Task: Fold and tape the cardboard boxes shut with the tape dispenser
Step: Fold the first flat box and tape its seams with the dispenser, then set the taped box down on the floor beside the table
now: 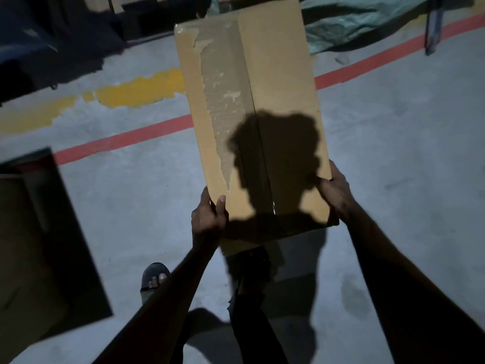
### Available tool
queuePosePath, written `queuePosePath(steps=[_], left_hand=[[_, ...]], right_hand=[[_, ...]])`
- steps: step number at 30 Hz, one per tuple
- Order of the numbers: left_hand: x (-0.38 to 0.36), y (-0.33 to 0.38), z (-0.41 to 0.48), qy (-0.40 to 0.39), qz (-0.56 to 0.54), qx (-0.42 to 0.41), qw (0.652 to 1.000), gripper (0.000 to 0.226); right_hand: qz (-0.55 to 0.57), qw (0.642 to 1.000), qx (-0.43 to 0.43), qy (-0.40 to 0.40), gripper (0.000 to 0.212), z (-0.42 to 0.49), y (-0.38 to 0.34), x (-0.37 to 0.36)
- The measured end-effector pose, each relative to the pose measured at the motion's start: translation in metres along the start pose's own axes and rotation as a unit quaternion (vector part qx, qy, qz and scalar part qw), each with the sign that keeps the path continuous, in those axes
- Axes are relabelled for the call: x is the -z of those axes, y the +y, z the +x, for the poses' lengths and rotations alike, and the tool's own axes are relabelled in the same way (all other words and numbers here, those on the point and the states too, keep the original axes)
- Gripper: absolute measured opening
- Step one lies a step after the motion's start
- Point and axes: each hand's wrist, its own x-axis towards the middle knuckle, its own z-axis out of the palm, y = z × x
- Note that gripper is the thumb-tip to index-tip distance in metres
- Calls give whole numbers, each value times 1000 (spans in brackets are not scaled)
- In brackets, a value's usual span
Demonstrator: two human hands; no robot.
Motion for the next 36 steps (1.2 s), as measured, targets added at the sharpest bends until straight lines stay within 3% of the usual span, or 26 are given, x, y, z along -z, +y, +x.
queuePosePath(steps=[5, 7, 9, 12, 15, 18, 21, 26, 32, 34, 36], left_hand=[[20, 29, -4, -92, 73, 98, 988, 30], [28, 37, -16, -176, 80, 117, 974, 34], [33, 40, -31, -209, 73, 104, 970, 41], [54, 53, -47, -147, 99, 43, 983, 55], [100, 83, -75, -131, 156, 23, 979, 69], [157, 123, -120, -170, 170, 37, 970, 65], [213, 167, -179, -193, 171, 13, 966, 53], [298, 237, -283, -151, 156, -63, 974, 41], [357, 259, -392, -50, 19, -119, 991, 24], [366, 241, -426, -17, -43, -117, 992, 22], [376, 217, -456, -2, -110, -105, 988, 22]], right_hand=[[-38, 991, -34, 123, 70, -38, -25, -14], [-67, 990, -66, 103, 75, -51, -26, -10], [-73, 990, -104, 64, 90, -59, -24, -4], [-64, 988, -116, 74, 104, -86, -30, 10], [-35, 998, -31, 53, 100, -142, -51, 25], [-44, 999, -2, 1, 101, -213, -86, 38], [-67, 996, 31, -45, 88, -293, -128, 51], [-61, 986, 113, -105, 91, -412, -184, 71], [-106, 961, 227, -117, 38, -540, -238, 86], [-108, 955, 231, -149, 39, -568, -238, 79], [-116, 951, 228, -173, 54, -595, -236, 65]])
